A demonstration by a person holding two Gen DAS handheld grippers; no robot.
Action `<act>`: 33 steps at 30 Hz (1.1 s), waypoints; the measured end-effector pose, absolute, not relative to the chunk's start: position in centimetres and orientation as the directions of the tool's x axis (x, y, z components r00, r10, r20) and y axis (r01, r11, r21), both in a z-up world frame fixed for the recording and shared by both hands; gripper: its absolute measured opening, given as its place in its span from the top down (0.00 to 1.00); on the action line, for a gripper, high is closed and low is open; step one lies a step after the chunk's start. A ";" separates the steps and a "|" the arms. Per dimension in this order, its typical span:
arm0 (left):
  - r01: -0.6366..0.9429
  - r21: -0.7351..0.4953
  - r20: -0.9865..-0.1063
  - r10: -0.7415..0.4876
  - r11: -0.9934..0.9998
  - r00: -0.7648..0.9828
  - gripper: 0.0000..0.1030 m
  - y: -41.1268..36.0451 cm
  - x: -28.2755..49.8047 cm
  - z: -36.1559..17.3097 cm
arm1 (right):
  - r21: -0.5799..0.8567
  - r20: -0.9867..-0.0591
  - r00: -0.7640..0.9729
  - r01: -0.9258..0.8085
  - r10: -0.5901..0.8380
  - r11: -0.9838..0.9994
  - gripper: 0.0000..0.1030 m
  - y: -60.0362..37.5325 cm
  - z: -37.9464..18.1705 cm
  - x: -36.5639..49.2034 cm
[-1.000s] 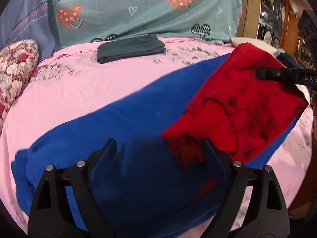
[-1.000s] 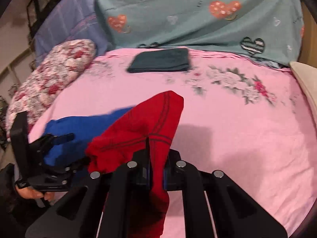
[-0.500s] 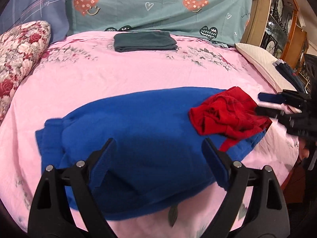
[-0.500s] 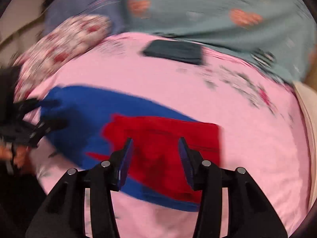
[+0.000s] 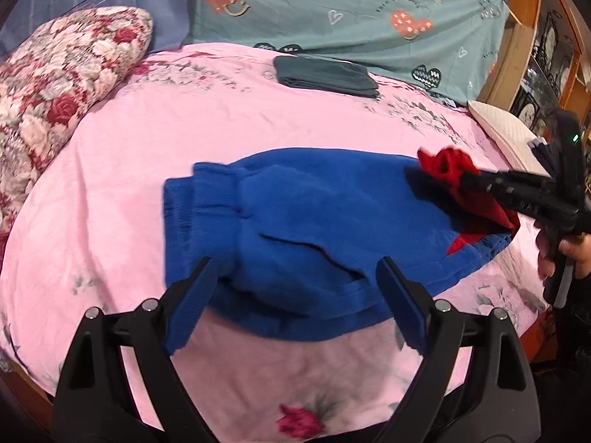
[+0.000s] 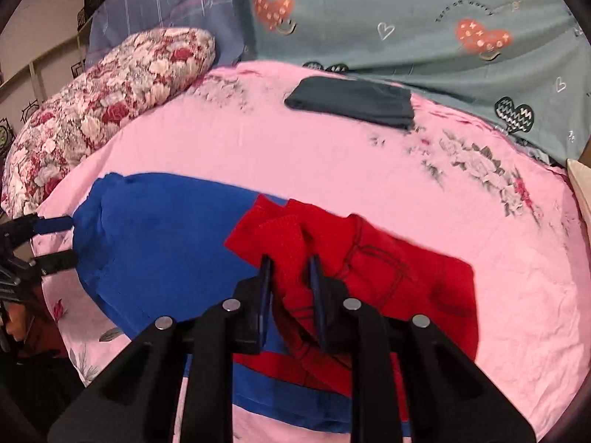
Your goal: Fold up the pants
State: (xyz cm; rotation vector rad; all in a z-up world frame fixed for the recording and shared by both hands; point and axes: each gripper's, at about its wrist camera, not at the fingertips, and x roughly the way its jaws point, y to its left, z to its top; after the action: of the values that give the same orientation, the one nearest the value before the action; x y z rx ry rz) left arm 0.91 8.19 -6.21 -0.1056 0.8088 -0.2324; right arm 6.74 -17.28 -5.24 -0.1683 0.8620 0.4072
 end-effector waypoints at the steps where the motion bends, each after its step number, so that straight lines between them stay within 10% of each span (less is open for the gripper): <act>1: 0.155 -0.194 -0.707 -0.248 0.969 0.662 0.14 8.7 0.8 -6.3 | -0.001 -0.809 0.532 -0.428 0.251 0.904 0.79 -16.2 -7.2 7.3; 9: 0.079 -0.347 -0.727 -0.322 0.934 0.606 0.14 12.3 -0.6 -7.5 | -0.057 -0.699 0.657 -0.445 0.282 0.894 0.47 -14.8 -4.4 3.3; 22: -0.056 -0.579 -0.660 -0.427 0.814 0.618 0.11 12.6 3.0 -10.1 | -0.027 -0.747 0.468 -0.731 0.472 0.682 0.60 -5.1 -7.3 -0.4; 24: -0.061 -0.614 -0.642 -0.454 0.787 0.618 0.22 12.6 3.6 -10.3 | -0.010 -0.770 0.445 -0.724 0.456 0.690 0.62 -4.6 -8.5 -0.2; 26: -0.057 -0.653 -0.634 -0.504 0.755 0.587 0.66 12.4 4.4 -11.1 | 0.012 -0.764 0.441 -0.721 0.472 0.693 0.62 -4.9 -8.4 -0.2; 33: 0.017 -0.633 -0.596 -0.501 0.774 0.628 0.75 10.8 4.5 -8.9 | 0.057 -0.713 0.479 -0.688 0.512 0.723 0.71 -7.6 -7.0 -0.5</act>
State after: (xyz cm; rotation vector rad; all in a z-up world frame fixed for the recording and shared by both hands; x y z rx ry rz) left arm 4.50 10.80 -8.94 -0.6311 0.8497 -0.3202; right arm -0.49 -7.56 -7.04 -0.2507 0.7773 0.7416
